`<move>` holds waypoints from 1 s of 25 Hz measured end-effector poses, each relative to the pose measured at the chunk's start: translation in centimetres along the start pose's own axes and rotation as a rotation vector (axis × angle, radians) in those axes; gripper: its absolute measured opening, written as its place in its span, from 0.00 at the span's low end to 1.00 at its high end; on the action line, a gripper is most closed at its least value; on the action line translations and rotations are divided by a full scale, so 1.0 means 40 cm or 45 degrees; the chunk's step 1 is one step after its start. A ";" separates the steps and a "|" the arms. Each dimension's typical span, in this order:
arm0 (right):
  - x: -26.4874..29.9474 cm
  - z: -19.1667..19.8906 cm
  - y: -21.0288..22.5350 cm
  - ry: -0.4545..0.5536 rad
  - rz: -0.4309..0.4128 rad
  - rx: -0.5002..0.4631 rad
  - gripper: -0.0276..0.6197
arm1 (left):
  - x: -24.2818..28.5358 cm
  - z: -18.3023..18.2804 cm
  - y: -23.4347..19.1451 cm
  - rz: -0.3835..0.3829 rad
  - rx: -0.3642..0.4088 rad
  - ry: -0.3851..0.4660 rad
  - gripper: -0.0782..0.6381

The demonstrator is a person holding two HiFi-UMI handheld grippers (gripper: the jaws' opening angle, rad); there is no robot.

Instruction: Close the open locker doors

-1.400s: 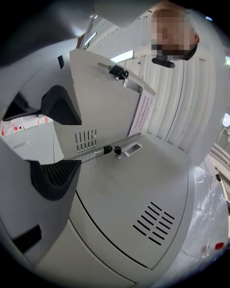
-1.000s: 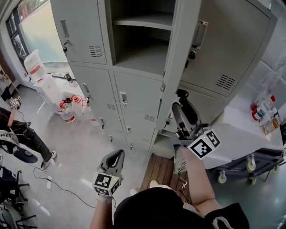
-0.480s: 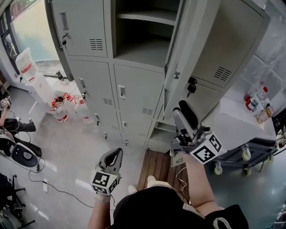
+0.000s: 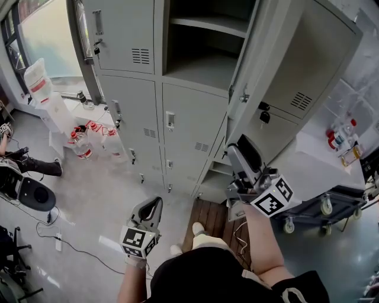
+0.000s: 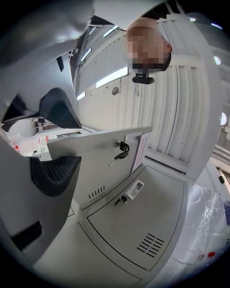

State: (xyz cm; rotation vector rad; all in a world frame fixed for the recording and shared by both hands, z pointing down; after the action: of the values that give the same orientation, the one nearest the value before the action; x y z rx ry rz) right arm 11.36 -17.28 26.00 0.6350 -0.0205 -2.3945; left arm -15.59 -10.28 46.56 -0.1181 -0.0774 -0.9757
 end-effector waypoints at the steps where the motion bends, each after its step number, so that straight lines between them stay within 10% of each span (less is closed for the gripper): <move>1: 0.011 0.005 -0.001 -0.002 -0.007 0.003 0.35 | -0.004 0.000 -0.007 -0.014 -0.002 0.001 0.14; 25: 0.354 0.136 0.133 -0.035 -0.354 0.222 0.35 | -0.012 -0.018 -0.151 -0.470 -0.039 -0.020 0.14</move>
State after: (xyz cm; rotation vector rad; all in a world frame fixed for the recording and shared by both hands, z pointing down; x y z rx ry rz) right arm 2.60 -30.74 25.54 0.7252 -0.1648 -2.6907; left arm -20.88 -13.33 46.19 -0.1426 -0.1009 -1.3451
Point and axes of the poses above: the fingertips, and each gripper's own axes: x forward along the fingers, y to its right, z out of its underside, the point moved 7 cm from there along -x, backward along the fingers, and after that the axes turned 3 degrees about -z, right-handed, at the moved point
